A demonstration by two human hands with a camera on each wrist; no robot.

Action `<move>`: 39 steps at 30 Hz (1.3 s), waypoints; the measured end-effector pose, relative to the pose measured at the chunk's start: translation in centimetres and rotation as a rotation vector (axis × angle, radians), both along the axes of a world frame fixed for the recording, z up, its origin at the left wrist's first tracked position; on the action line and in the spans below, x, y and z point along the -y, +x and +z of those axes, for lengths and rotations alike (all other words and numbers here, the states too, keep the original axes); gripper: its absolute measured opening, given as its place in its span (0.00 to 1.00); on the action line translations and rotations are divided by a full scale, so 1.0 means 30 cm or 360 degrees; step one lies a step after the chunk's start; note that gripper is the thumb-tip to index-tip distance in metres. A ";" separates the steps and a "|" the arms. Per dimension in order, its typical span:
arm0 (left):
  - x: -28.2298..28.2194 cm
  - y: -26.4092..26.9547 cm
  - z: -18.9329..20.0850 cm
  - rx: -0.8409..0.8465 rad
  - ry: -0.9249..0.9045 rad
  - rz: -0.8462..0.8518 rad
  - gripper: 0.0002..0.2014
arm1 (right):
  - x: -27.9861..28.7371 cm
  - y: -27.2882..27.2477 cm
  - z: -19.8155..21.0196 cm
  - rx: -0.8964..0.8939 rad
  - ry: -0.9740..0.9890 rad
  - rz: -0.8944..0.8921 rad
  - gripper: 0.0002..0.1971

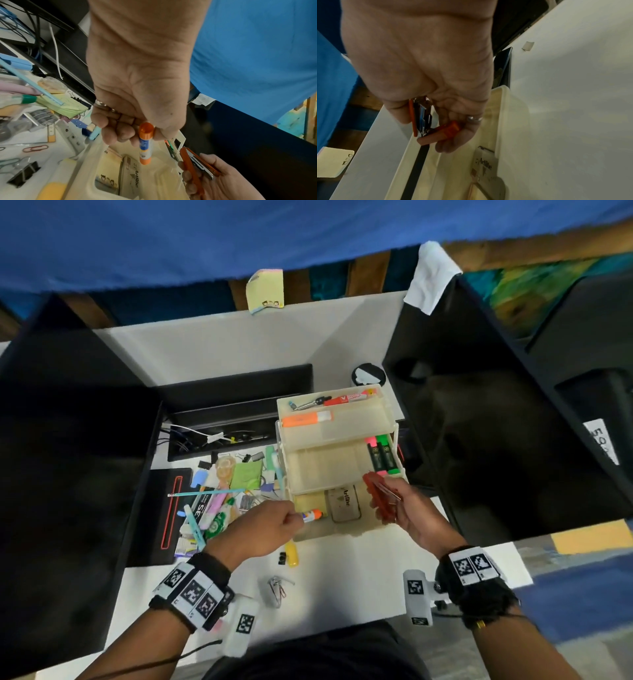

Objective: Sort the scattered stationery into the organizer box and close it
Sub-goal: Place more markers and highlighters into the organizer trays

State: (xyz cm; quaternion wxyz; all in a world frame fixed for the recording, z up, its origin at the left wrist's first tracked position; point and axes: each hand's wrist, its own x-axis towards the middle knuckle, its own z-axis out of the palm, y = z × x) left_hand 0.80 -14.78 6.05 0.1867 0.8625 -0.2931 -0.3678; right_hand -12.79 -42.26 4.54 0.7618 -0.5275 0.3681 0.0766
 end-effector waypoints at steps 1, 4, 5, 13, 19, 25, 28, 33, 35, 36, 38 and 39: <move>0.005 0.001 0.003 -0.0006 0.0013 -0.0010 0.19 | 0.008 0.001 -0.007 -0.0013 -0.0097 0.0026 0.22; 0.012 0.006 -0.004 -0.0009 0.0065 -0.0023 0.18 | 0.033 0.005 -0.029 -0.0014 -0.0158 0.0060 0.20; 0.014 0.009 -0.007 -0.0017 0.0078 -0.0022 0.19 | 0.042 0.003 -0.035 -0.0011 -0.0119 0.0068 0.20; 0.026 -0.007 -0.031 -0.0060 0.0123 -0.0015 0.15 | 0.068 0.000 -0.048 -0.0069 0.0163 -0.0101 0.17; 0.021 0.001 -0.038 -0.0085 0.0060 0.0019 0.14 | 0.077 0.011 -0.005 -0.0218 -0.0692 0.0336 0.12; 0.019 0.001 -0.061 -0.0077 -0.0031 0.0035 0.14 | 0.086 0.030 -0.059 -0.0424 -0.1240 0.0835 0.18; 0.023 -0.006 -0.066 -0.0061 -0.0040 0.0023 0.13 | 0.072 0.035 -0.095 -0.0335 -0.1594 0.1049 0.15; 0.022 -0.018 -0.077 -0.0040 -0.0051 0.0015 0.11 | 0.049 0.027 -0.170 -0.0239 -0.2112 0.1264 0.15; 0.019 -0.017 -0.087 -0.0042 -0.0077 0.0026 0.11 | 0.037 0.033 -0.191 -0.0268 -0.2235 0.1203 0.18; 0.018 -0.017 -0.092 -0.0037 -0.0090 0.0033 0.11 | 0.029 0.041 -0.197 -0.0326 -0.2264 0.1157 0.20; 0.020 -0.017 -0.097 -0.0011 -0.0109 0.0044 0.11 | 0.010 0.063 -0.199 -0.0498 -0.2300 0.1077 0.24; 0.021 -0.017 -0.099 -0.0005 -0.0119 0.0051 0.12 | 0.001 0.074 -0.197 -0.0577 -0.2314 0.1049 0.26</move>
